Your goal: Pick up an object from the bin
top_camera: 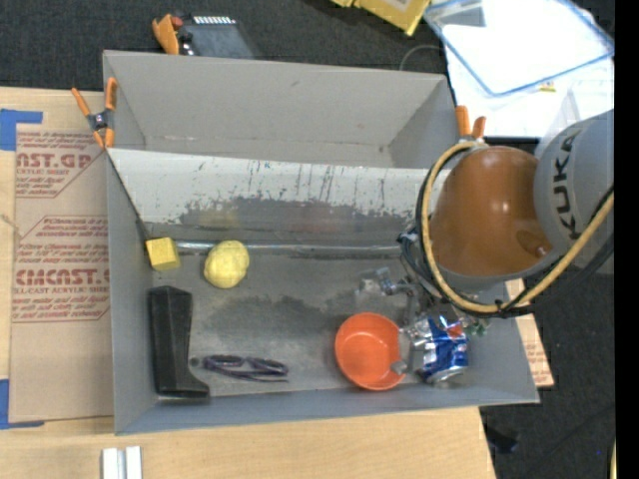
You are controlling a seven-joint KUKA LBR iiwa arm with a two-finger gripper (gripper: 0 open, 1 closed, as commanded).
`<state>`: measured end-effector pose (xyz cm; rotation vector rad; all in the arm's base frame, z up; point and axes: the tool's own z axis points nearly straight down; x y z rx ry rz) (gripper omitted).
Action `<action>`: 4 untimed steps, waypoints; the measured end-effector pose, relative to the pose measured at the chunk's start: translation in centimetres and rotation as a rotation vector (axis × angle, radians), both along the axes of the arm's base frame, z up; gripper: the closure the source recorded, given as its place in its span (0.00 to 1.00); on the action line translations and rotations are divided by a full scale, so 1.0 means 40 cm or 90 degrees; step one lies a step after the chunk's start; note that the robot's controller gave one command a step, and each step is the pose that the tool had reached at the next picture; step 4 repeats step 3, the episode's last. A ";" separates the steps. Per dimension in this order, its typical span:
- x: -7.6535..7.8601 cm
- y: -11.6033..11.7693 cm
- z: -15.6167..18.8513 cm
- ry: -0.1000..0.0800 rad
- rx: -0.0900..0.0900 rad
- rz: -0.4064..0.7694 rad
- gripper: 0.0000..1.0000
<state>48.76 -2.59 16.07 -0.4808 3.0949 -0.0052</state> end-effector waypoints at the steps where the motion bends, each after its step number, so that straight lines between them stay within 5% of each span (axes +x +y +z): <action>1: 0.011 0.014 -0.100 0.005 0.000 0.050 0.00; 2: -0.012 -0.002 -0.199 0.000 0.002 -0.193 0.00; 3: 0.008 0.059 -0.222 -0.005 -0.002 0.300 1.00; 4: 0.008 0.059 -0.222 -0.005 -0.002 0.300 1.00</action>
Offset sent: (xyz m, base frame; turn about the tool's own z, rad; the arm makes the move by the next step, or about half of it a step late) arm -0.0086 -0.0034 -0.0907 0.3342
